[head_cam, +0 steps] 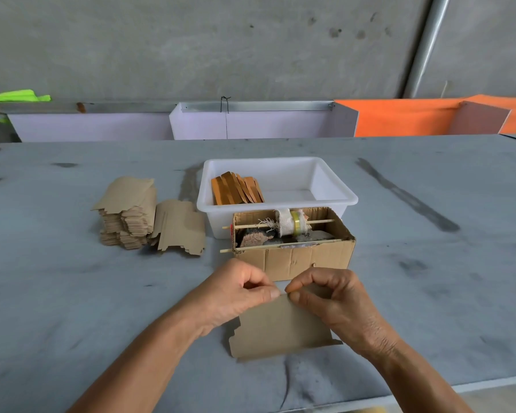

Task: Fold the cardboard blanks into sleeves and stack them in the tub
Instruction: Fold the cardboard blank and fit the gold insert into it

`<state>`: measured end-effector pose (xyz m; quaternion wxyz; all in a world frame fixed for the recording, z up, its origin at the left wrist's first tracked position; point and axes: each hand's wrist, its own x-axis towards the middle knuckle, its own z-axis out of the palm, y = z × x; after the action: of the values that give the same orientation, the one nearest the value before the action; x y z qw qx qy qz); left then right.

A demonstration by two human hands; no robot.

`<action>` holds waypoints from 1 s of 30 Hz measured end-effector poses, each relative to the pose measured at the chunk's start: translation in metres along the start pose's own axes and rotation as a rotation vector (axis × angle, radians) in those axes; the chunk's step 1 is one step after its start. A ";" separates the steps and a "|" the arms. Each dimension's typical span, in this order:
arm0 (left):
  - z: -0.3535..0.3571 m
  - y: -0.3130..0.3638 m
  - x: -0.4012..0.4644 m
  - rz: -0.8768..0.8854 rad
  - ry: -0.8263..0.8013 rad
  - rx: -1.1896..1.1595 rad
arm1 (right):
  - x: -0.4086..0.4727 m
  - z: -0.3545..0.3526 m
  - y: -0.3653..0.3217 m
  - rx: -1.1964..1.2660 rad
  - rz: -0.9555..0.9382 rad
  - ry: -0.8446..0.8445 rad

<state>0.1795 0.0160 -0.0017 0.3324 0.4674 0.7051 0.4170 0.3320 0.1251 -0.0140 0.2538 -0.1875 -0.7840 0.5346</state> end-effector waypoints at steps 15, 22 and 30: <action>0.005 0.004 -0.004 0.119 0.028 0.189 | 0.005 0.002 -0.009 0.050 0.197 -0.068; 0.008 0.000 -0.006 0.176 0.021 0.335 | 0.011 -0.005 -0.015 -0.022 0.379 -0.172; 0.007 -0.005 -0.007 0.132 0.089 0.204 | 0.010 -0.006 -0.012 -0.028 0.348 -0.136</action>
<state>0.1861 0.0101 -0.0084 0.2236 0.5253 0.7255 0.3844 0.3272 0.1310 0.0009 0.1013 -0.2869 -0.7625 0.5710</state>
